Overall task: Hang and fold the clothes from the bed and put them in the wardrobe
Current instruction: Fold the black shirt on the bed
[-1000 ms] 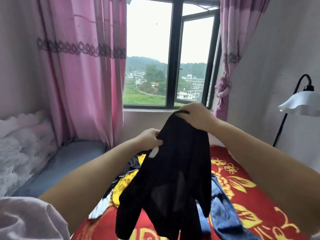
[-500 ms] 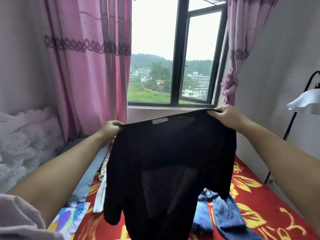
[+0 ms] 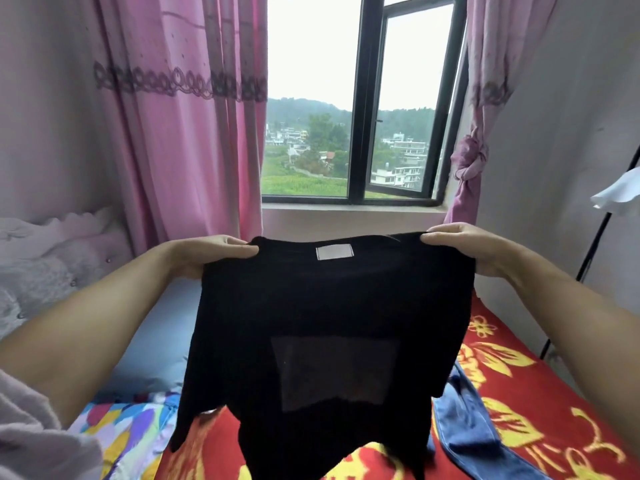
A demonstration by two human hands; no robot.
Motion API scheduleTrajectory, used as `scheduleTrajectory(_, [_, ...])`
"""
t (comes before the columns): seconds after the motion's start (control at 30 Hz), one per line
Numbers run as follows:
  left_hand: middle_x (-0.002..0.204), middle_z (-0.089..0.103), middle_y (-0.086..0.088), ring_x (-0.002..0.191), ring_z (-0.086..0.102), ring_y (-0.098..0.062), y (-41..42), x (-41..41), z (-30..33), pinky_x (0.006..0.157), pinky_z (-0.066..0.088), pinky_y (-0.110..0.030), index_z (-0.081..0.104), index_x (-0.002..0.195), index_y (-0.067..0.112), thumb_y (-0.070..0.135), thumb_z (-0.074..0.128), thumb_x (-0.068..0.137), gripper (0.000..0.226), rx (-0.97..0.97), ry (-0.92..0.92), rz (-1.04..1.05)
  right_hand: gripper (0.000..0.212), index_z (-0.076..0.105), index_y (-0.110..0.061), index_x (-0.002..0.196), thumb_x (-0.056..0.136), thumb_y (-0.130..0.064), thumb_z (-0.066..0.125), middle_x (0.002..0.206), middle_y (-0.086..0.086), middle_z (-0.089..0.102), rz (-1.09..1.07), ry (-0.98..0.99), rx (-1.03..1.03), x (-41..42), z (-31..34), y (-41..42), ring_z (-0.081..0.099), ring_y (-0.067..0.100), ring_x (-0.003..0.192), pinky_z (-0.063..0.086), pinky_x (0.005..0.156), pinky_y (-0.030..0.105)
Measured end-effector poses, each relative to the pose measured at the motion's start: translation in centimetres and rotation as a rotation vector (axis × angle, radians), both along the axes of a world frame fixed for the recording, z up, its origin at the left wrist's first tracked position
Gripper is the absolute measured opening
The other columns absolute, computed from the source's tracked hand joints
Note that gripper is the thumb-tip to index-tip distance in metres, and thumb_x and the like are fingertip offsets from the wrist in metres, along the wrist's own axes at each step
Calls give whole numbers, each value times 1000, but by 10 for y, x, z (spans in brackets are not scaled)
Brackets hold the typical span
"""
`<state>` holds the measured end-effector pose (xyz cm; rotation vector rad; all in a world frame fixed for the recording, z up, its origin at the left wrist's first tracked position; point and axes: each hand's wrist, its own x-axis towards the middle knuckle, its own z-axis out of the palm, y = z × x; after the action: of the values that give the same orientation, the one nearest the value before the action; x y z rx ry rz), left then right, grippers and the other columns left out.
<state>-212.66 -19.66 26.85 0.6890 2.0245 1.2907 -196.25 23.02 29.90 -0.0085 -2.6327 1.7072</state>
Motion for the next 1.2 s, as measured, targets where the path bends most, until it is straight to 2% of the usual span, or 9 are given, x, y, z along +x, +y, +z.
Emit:
scheduleTrajectory(0.13, [111,70,-9,92,71,-20,-12,-5,-6,71,57,-28,63,124,12,35,80,77,55,108,-104,45,47,73,-5,96,71,-46,75,88,13,66,43,-164,151,7,1,7,62,24,77,52,69,29])
scheduleTrajectory(0.33, [86,73,-10,73,71,-19,63,35,-1,59,57,-27,67,99,3,27,58,94,27,292,-234,340,27,67,-6,112,95,-26,59,96,14,71,-428,90,-194,-26,-16,-55,68,27,85,58,78,38])
scheduleTrajectory(0.5, [69,66,-7,53,61,-12,135,73,8,54,52,-21,54,85,8,18,42,102,23,472,-303,318,22,70,-12,99,100,-22,50,90,7,69,-198,252,-52,-38,-30,-134,63,17,79,51,75,30])
scheduleTrajectory(0.63, [79,64,-13,65,65,-18,143,74,10,59,59,-26,58,90,3,17,42,102,25,538,-296,388,29,69,-15,105,102,-31,44,91,-2,71,-86,309,51,-39,-31,-153,66,11,86,51,79,23])
scheduleTrajectory(0.73, [78,70,-20,67,71,-24,132,75,12,57,59,-30,57,92,-1,13,41,102,23,542,-336,359,24,64,-18,101,97,-38,52,77,-11,64,34,248,171,-32,-35,-150,59,5,71,42,57,8])
scheduleTrajectory(0.83, [87,74,-15,81,73,-22,118,71,13,68,59,-31,61,99,2,3,43,95,19,399,-82,267,22,60,-14,114,92,-14,56,83,-11,56,40,355,388,-33,-43,-147,51,3,73,37,61,5])
scheduleTrajectory(1.0, [131,47,1,117,47,-12,102,67,16,98,42,-28,45,132,25,23,70,84,54,-14,717,90,33,66,-14,102,92,2,39,89,11,63,34,306,57,-29,-33,-150,54,25,79,43,73,36])
scheduleTrajectory(1.07, [123,52,4,112,52,-12,102,70,12,91,46,-25,52,124,25,26,72,83,45,-204,668,-31,35,67,-14,99,92,2,37,91,10,64,35,295,73,-30,-27,-149,55,23,81,43,74,34])
scheduleTrajectory(1.2, [93,66,0,87,62,-13,101,69,10,81,49,-25,66,106,11,17,61,92,16,38,616,142,28,66,-13,91,90,-2,40,85,6,63,-15,325,298,-31,-25,-136,55,19,78,42,72,29])
